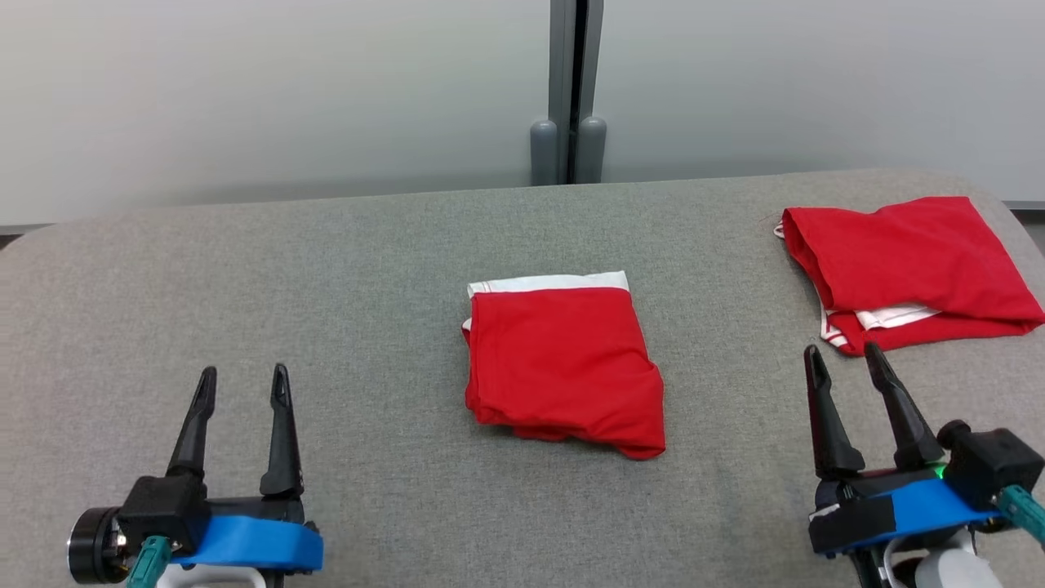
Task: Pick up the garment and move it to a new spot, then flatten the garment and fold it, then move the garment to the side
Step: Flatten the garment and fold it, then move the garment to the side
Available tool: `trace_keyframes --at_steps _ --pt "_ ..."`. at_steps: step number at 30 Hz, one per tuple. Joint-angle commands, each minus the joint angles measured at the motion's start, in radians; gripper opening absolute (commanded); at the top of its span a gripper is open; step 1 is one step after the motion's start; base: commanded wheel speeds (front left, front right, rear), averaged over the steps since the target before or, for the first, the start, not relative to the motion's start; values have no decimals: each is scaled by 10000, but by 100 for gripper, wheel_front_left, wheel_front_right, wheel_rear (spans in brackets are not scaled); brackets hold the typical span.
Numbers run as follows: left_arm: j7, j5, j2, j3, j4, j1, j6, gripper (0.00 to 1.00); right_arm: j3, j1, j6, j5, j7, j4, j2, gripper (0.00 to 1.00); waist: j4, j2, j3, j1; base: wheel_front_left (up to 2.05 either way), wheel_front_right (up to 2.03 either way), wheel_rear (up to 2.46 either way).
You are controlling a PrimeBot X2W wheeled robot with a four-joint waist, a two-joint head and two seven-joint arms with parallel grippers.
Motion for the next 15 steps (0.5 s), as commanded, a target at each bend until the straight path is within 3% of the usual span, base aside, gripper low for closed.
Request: trace_keyframes --at_steps 1,15 --pt "-17 51 12 28 14 182 -26 100 -107 394 6 -157 -42 -170 96 100 39 0 -115 0 0 0 0" --pt "-17 48 63 76 154 718 -52 100 -39 1564 6 -807 31 -668 599 100 359 0 -575 0 0 0 0"
